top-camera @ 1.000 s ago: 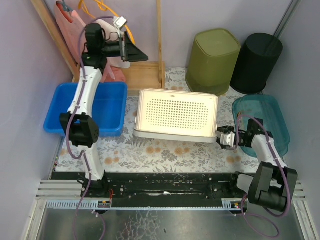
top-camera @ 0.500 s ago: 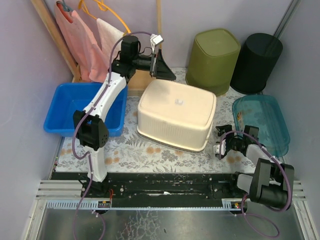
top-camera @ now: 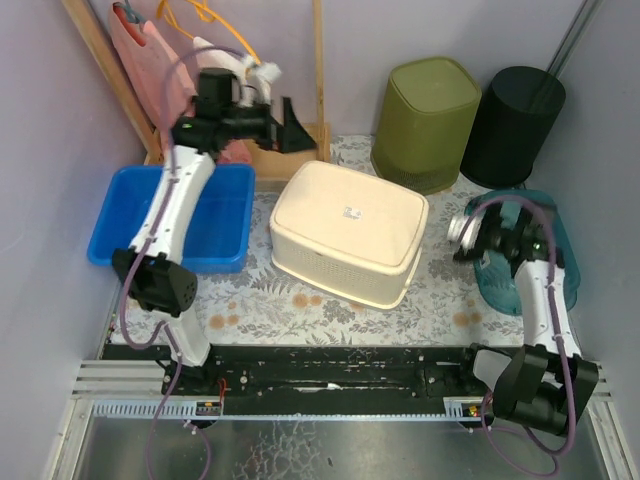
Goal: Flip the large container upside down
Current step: Move the container to the center of the board.
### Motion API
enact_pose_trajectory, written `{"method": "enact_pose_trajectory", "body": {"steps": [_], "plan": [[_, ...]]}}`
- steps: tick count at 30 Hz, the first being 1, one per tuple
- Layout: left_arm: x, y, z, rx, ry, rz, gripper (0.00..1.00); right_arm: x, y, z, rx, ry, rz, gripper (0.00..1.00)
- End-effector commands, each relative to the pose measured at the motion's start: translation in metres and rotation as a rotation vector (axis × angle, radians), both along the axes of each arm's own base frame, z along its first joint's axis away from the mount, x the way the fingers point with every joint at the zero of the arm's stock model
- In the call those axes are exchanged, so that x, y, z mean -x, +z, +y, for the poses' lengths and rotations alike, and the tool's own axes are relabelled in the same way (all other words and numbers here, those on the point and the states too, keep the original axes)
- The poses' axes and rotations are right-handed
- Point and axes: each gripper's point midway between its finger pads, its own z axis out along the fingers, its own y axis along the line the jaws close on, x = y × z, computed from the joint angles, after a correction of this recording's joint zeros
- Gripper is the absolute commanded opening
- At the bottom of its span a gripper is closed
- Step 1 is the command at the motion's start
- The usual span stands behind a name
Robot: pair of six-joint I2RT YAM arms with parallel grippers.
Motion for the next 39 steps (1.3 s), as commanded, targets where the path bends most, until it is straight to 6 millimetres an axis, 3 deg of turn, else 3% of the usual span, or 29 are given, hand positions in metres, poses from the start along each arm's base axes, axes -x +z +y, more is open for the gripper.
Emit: {"method": "enact_pose_trajectory", "body": {"steps": [1, 2, 3, 4, 6, 8, 9, 10, 11, 12, 13, 16, 19, 21, 24, 26, 27, 29, 35, 37, 39], "plan": [[-0.044, 0.045, 0.135, -0.029, 0.49, -0.086, 1.0, -0.056, 0.189, -0.003, -0.759, -0.465, 0.011, 0.99], [-0.046, 0.049, 0.174, 0.002, 0.554, -0.059, 1.0, -0.064, 0.212, -0.017, -0.835, -0.605, 0.046, 0.99], [-0.042, 0.048, 0.192, 0.02, 0.547, -0.034, 1.0, -0.063, 0.222, -0.015, -0.872, -0.648, 0.15, 0.99], [-0.039, 0.041, 0.208, 0.009, 0.56, -0.001, 1.0, -0.057, 0.252, -0.004, -0.901, -0.622, 0.221, 0.99], [-0.032, 0.014, 0.227, -0.089, 0.593, 0.037, 1.0, -0.039, 0.249, 0.026, -0.988, -0.555, 0.503, 0.99], [-0.021, -0.027, 0.238, -0.218, 0.649, 0.081, 1.0, -0.014, 0.242, 0.06, -1.116, -0.418, 0.762, 0.99], [-0.015, -0.044, 0.243, -0.273, 0.685, 0.087, 1.0, -0.006, 0.241, 0.069, -1.186, -0.396, 0.815, 0.99], [-0.011, -0.053, 0.251, -0.326, 0.744, 0.078, 1.0, 0.002, 0.239, 0.074, -1.239, -0.386, 0.815, 0.99], [-0.008, -0.061, 0.258, -0.376, 0.816, 0.065, 1.0, 0.016, 0.256, 0.079, -1.259, -0.311, 0.684, 0.99], [-0.005, -0.062, 0.258, -0.415, 0.854, 0.019, 1.0, 0.027, 0.251, 0.083, -1.24, -0.265, 0.63, 0.99], [0.0, -0.055, 0.254, -0.434, 0.872, -0.044, 1.0, 0.037, 0.243, 0.087, -1.177, -0.229, 0.639, 0.99], [0.004, -0.049, 0.221, -0.43, 0.798, -0.158, 1.0, 0.044, 0.228, 0.081, -1.072, -0.329, 0.698, 0.99], [-0.014, -0.05, 0.2, -0.494, 0.771, -0.17, 1.0, 0.084, 0.23, 0.095, -0.973, -0.191, 0.714, 0.99], [-0.032, -0.061, 0.19, -0.546, 0.754, -0.149, 1.0, 0.111, 0.234, 0.111, -0.998, -0.056, 0.742, 0.99], [-0.057, -0.09, 0.164, -0.629, 0.721, -0.13, 1.0, 0.125, 0.229, 0.125, -1.012, 0.012, 0.789, 0.99], [-0.068, -0.115, 0.135, -0.708, 0.66, -0.135, 1.0, 0.135, 0.214, 0.135, -0.937, 0.022, 0.777, 0.99], [-0.073, -0.123, 0.12, -0.75, 0.634, -0.146, 1.0, 0.15, 0.199, 0.147, -0.845, 0.062, 0.797, 0.99], [-0.083, -0.133, 0.101, -0.814, 0.617, -0.15, 1.0, 0.158, 0.176, 0.155, -0.72, 0.061, 0.827, 0.99], [-0.121, -0.132, 0.091, -0.85, 0.69, -0.162, 1.0, 0.179, 0.123, 0.179, -0.4, 0.079, 0.939, 0.99], [-0.127, -0.141, 0.085, -0.864, 0.687, -0.16, 1.0, 0.178, 0.098, 0.187, -0.275, 0.069, 0.931, 0.99], [-0.127, -0.151, 0.075, -0.851, 0.662, -0.141, 1.0, 0.161, 0.071, 0.194, -0.164, 0.017, 0.878, 0.99]]}}
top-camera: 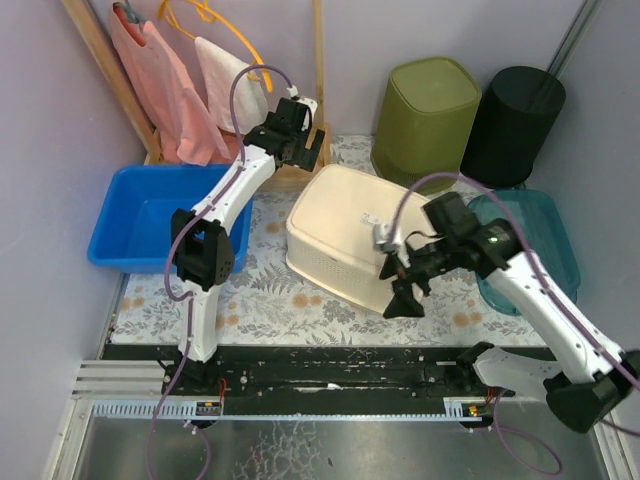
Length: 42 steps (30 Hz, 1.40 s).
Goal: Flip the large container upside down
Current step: Move the container to the center of the board.
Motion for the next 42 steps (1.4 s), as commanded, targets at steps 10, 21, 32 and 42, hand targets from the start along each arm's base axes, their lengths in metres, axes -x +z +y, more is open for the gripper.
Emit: {"method": "enact_pose_trajectory", "body": {"steps": [10, 21, 32, 42], "plan": [[0.072, -0.035, -0.065, 0.107, -0.208, 0.102, 1.0, -0.079, -0.126, -0.019, 0.521, -0.11, -0.233, 0.99], [0.179, -0.022, -0.145, 0.373, -0.55, 0.281, 1.0, -0.109, -0.125, -0.06, 0.633, -0.337, -0.442, 0.99], [0.24, 0.038, -0.133, 0.495, -0.932, 0.31, 1.0, -0.081, -0.113, -0.128, 0.768, -0.423, -0.504, 0.99], [0.193, 0.133, -0.059, 0.483, -0.756, -0.021, 1.0, -0.077, -0.09, -0.143, 0.643, -0.55, -0.511, 0.99]]}}
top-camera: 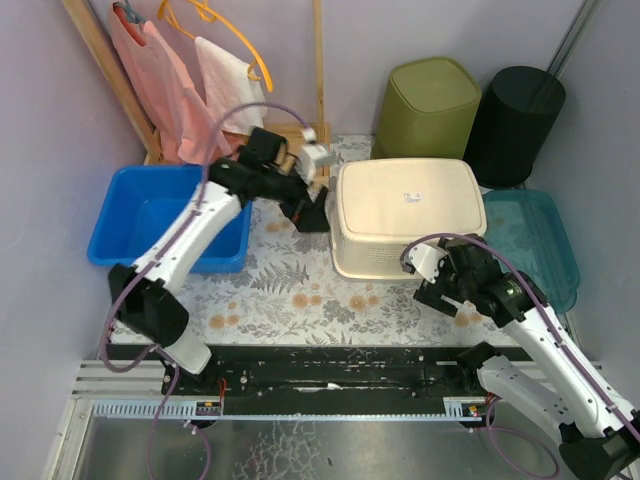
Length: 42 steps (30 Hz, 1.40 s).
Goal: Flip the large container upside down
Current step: Move the container to the center of the board, then adjust the container at the center of the board.
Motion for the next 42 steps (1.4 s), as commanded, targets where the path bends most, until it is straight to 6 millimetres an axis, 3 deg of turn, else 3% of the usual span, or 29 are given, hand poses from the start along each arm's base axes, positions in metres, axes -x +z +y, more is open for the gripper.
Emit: {"method": "enact_pose_trajectory", "body": {"steps": [1, 3, 6, 8, 9, 12, 14, 16, 20, 23, 26, 30, 36, 38, 42], "plan": [[-0.057, 0.113, 0.072, 0.197, 0.337, -0.246, 1.0, -0.008, 0.024, 0.011, -0.092, -0.009, -0.061, 0.99], [-0.078, 0.156, 0.131, 0.262, 0.556, -0.319, 1.0, -0.017, 0.043, 0.019, -0.167, -0.041, -0.111, 0.99], [-0.079, 0.18, 0.199, 0.139, 0.753, -0.377, 1.0, -0.016, 0.075, 0.036, -0.265, -0.011, -0.121, 0.99], [-0.067, 0.171, 0.234, 0.033, 0.811, -0.29, 0.91, -0.006, 0.091, 0.055, -0.35, 0.072, -0.076, 0.99], [-0.057, 0.17, 0.268, 0.032, 0.858, -0.242, 0.87, 0.006, 0.103, 0.074, -0.423, 0.165, -0.035, 0.99], [-0.027, 0.134, 0.323, 0.041, 0.941, -0.111, 0.85, 0.023, 0.121, 0.11, -0.537, 0.353, 0.089, 0.99], [-0.014, 0.114, 0.334, 0.027, 0.955, -0.102, 0.87, 0.022, 0.129, 0.123, -0.541, 0.434, 0.144, 0.99], [-0.009, 0.103, 0.322, 0.048, 0.907, -0.085, 0.88, 0.011, 0.128, 0.124, -0.492, 0.461, 0.158, 0.99], [-0.025, 0.106, 0.262, 0.099, 0.704, -0.041, 0.88, 0.005, 0.12, 0.121, -0.449, 0.465, 0.157, 0.99], [-0.047, 0.113, 0.205, 0.076, 0.585, -0.062, 0.88, 0.011, 0.115, 0.114, -0.435, 0.455, 0.136, 0.99], [-0.073, 0.119, 0.149, 0.066, 0.479, -0.116, 0.92, -0.001, 0.107, 0.088, -0.364, 0.336, 0.048, 0.99], [-0.115, 0.106, 0.095, 0.073, 0.397, -0.105, 0.94, 0.006, 0.087, 0.066, -0.311, 0.284, 0.052, 0.99], [-0.181, 0.055, 0.051, 0.014, 0.461, -0.136, 0.94, 0.035, 0.057, 0.057, -0.273, 0.282, 0.224, 1.0], [-0.209, 0.053, 0.043, 0.028, 0.542, -0.227, 0.94, 0.038, 0.05, 0.056, -0.269, 0.279, 0.235, 1.0], [-0.234, 0.051, 0.025, 0.113, 0.615, -0.317, 0.95, 0.04, 0.037, 0.051, -0.268, 0.253, 0.238, 1.0]]}}
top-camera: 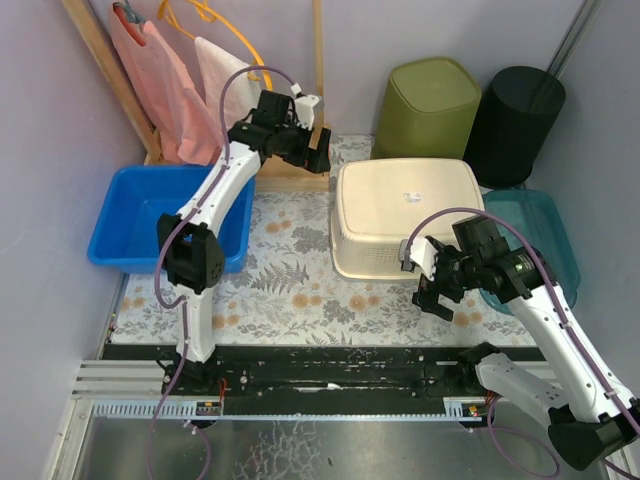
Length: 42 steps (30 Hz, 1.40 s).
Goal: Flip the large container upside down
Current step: Adjust the container at the center of the board.
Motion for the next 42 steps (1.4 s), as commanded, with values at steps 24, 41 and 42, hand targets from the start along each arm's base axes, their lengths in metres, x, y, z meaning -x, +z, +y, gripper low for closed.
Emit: {"method": "enact_pose_trajectory", "body": {"steps": [24, 41, 42], "plan": [[-0.08, 0.018, -0.097, -0.107, 0.284, -0.437, 0.94, 0.019, -0.026, -0.015, -0.013, -0.068, 0.027, 1.0], [-0.056, -0.023, -0.126, -0.388, 0.337, -0.491, 0.92, 0.026, -0.027, -0.019, -0.046, -0.098, 0.001, 0.99], [-0.055, -0.023, -0.123, -0.388, 0.343, -0.479, 0.92, 0.026, -0.027, -0.02, -0.044, -0.099, 0.002, 0.99]]}}
